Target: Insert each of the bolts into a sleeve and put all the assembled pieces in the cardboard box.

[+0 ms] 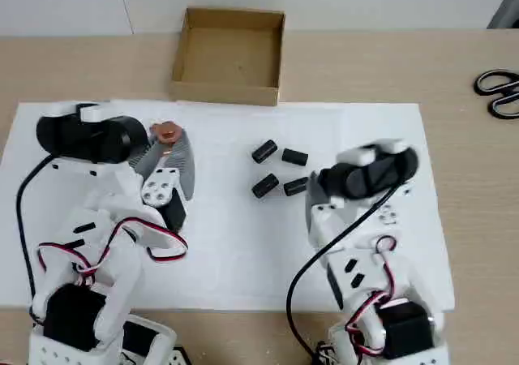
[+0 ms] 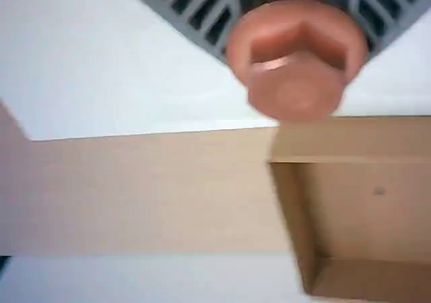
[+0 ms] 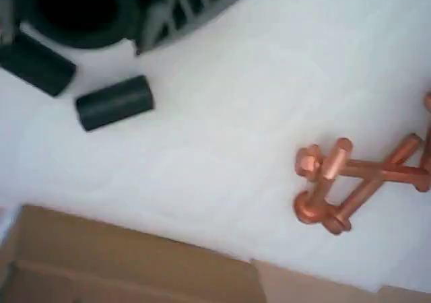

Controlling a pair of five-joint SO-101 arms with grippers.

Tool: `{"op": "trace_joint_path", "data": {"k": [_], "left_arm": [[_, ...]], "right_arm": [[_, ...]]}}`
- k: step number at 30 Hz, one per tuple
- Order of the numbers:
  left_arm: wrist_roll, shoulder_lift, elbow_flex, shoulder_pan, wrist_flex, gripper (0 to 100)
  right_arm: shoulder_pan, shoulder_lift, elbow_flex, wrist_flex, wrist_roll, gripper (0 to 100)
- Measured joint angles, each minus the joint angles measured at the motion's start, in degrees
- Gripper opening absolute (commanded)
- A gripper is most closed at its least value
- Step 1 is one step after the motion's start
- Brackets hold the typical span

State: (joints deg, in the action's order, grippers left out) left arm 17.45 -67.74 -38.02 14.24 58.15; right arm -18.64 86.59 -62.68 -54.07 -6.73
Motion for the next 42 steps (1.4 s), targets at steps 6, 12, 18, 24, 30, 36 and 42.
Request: {"op": "trace_joint_path", "data": {"k": [6, 12, 18, 24, 30, 36, 42], "left_arm": [[2.55, 6.51, -0.09, 4.4, -7.12, 1], [3.08, 13.01, -0.09, 10.73, -13.36, 1], [3.08, 13.63, -0.53, 15.74, -16.0, 1], [3.08, 13.63, -0.79, 17.85, -16.0, 1], [3.08, 13.63, -0.97, 20.04, -16.0, 1], [3.08, 13.71, -4.04, 20.66, -16.18, 1], [3.08, 13.71, -4.66, 20.92, -16.79, 1]], "right_arm": [[-4.22, 6.33, -8.53, 2.99, 0.0, 0.4], [-9.67, 8.44, -9.58, 3.08, 0.0, 0.4], [-10.55, 9.85, -9.76, 3.08, -0.35, 0.4], [-13.63, 11.52, -12.66, 3.43, -0.53, 0.4], [-13.8, 11.6, -12.75, 3.43, -0.53, 0.4], [-15.21, 11.6, -12.75, 3.43, -0.53, 0.4], [-15.38, 11.6, -12.75, 3.43, -0.53, 0.4]]}}
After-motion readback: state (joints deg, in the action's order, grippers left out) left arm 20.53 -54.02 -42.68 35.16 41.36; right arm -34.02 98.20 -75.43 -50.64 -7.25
